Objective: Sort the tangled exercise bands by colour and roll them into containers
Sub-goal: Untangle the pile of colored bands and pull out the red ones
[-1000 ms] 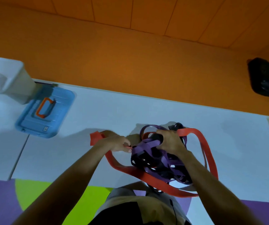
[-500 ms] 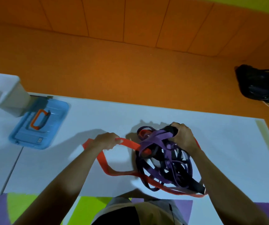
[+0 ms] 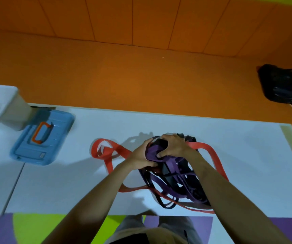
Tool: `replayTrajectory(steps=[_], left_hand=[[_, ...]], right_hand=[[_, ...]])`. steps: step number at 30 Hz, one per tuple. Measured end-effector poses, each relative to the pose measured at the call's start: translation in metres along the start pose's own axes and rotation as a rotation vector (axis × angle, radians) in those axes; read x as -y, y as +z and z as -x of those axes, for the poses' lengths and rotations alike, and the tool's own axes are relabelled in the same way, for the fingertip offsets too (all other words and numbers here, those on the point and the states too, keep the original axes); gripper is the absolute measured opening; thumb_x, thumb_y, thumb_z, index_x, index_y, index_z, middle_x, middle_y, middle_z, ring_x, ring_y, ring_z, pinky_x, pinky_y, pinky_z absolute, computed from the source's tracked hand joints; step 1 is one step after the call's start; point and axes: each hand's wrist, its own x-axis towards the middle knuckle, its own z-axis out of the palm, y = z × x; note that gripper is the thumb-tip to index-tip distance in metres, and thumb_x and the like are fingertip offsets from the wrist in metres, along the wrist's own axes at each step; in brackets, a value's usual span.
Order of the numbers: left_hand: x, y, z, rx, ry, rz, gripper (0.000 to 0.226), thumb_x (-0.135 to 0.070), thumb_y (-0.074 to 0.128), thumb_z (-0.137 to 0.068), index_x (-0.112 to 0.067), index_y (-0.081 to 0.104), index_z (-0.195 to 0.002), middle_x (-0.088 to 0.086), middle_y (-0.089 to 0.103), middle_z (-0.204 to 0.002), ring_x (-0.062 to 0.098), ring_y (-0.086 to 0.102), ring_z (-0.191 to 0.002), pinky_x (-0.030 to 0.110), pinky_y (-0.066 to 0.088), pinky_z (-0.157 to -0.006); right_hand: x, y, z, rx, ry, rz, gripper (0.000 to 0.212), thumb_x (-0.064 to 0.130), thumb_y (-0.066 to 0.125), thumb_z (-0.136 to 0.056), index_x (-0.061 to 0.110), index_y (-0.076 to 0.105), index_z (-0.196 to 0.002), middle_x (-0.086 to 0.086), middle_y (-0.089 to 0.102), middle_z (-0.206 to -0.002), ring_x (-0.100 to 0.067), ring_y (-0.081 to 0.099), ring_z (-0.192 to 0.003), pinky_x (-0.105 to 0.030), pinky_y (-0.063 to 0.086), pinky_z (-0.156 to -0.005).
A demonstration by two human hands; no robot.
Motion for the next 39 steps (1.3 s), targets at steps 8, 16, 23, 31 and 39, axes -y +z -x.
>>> replayTrajectory(steps=[8, 16, 23, 31, 39], left_hand=[[0.025, 0.008, -0.021, -0.218, -0.155, -0.079, 0.007, -0.021, 0.060, -0.096, -0.017, 0.058, -0.091, -0.002, 0.063, -0.084, 0.019, 0.059, -0.078, 0.027, 0.039, -0.060], [0.047, 0.006, -0.032, -0.333, -0.434, 0.307, 0.040, -0.052, 0.057, -0.100, -0.014, 0.065, -0.113, 0.008, 0.073, -0.106, 0.029, 0.069, -0.101, 0.043, 0.054, -0.092], [0.046, 0.008, -0.034, -0.272, -0.520, 0.440, 0.050, -0.063, 0.053, -0.098, -0.023, 0.050, -0.128, 0.007, 0.064, -0.125, 0.031, 0.065, -0.114, 0.055, 0.053, -0.103], [0.034, 0.013, -0.031, -0.277, -0.499, 0.429, 0.053, -0.067, 0.051, -0.094, -0.019, 0.043, -0.117, 0.008, 0.059, -0.119, 0.031, 0.066, -0.110, 0.059, 0.054, -0.099], [0.036, 0.020, -0.026, -0.225, -0.489, 0.423, 0.070, -0.079, 0.039, -0.093, -0.028, 0.043, -0.141, 0.000, 0.054, -0.143, 0.032, 0.056, -0.132, 0.057, 0.044, -0.113]], right_hand=[[-0.029, 0.004, 0.025, -0.465, 0.009, -0.595, 0.020, 0.031, 0.073, -0.098, 0.020, 0.070, -0.114, 0.001, 0.070, -0.117, -0.016, 0.065, -0.110, -0.036, 0.051, -0.101], [-0.063, 0.048, 0.039, -0.435, -0.007, -0.419, 0.008, 0.022, 0.072, -0.097, 0.022, 0.073, -0.105, 0.007, 0.073, -0.100, -0.012, 0.070, -0.091, -0.039, 0.058, -0.091], [-0.040, 0.094, 0.034, -0.187, 0.082, -0.084, 0.098, 0.067, 0.084, -0.068, 0.030, 0.039, -0.147, 0.002, 0.041, -0.145, -0.024, 0.037, -0.141, -0.053, 0.040, -0.117], [-0.048, 0.119, 0.045, -0.317, 0.047, -0.181, 0.073, 0.049, 0.080, -0.083, 0.030, 0.032, -0.135, 0.003, 0.073, -0.093, -0.023, 0.075, -0.085, -0.044, 0.060, -0.083], [-0.064, 0.120, 0.069, -0.154, -0.036, -0.401, 0.039, 0.055, 0.075, -0.088, 0.037, 0.052, -0.114, 0.007, 0.066, -0.093, -0.012, 0.067, -0.083, -0.035, 0.056, -0.075]])
